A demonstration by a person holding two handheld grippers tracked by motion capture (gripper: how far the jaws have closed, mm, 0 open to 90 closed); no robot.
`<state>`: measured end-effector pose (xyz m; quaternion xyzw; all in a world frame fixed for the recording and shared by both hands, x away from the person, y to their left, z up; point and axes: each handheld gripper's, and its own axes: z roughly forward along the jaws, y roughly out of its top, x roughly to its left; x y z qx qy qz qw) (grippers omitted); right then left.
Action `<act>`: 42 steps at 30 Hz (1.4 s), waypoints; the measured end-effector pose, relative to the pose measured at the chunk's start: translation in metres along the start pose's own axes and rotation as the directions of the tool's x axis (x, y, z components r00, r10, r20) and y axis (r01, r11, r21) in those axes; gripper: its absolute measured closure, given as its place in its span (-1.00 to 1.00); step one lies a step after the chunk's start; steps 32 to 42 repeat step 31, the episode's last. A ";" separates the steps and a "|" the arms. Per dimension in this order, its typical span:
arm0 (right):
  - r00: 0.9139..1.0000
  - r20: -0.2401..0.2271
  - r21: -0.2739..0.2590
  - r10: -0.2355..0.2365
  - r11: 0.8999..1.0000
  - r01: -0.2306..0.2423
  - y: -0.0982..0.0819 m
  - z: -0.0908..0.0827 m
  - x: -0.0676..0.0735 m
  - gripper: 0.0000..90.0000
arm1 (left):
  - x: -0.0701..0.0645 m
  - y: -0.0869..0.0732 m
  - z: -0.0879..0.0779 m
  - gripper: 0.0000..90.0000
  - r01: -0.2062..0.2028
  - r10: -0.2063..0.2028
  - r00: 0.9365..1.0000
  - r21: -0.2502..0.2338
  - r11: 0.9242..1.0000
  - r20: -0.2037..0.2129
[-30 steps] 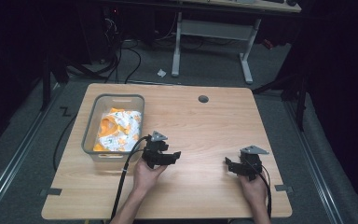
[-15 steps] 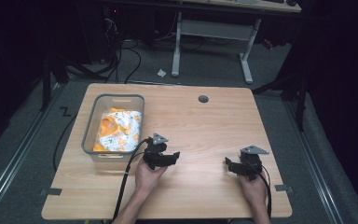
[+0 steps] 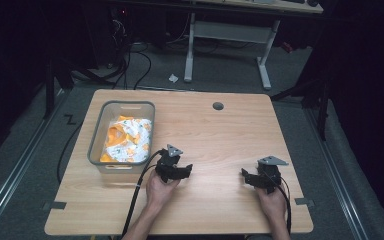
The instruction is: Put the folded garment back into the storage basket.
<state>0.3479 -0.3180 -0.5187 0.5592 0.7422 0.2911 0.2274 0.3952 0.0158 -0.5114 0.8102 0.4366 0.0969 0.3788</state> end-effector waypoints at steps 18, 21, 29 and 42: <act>1.000 0.000 0.000 0.000 1.000 0.000 0.000 0.000 0.000 -0.43 | -0.003 -0.005 0.013 -0.33 -0.094 0.094 0.991 0.011 0.996 -0.093; 1.000 0.000 0.000 0.000 1.000 0.000 0.000 0.000 0.000 -0.43 | -0.001 -0.006 0.015 -0.37 -0.097 0.096 0.992 -0.013 0.995 -0.082; 1.000 0.000 0.000 0.000 1.000 0.000 0.000 0.000 0.000 -0.43 | 0.000 -0.006 0.015 -0.37 -0.094 0.092 0.992 -0.014 0.996 -0.085; 1.000 0.000 0.000 0.000 1.000 0.000 0.000 0.000 0.000 -0.43 | 0.000 -0.006 0.015 -0.37 -0.093 0.092 0.992 -0.014 0.996 -0.086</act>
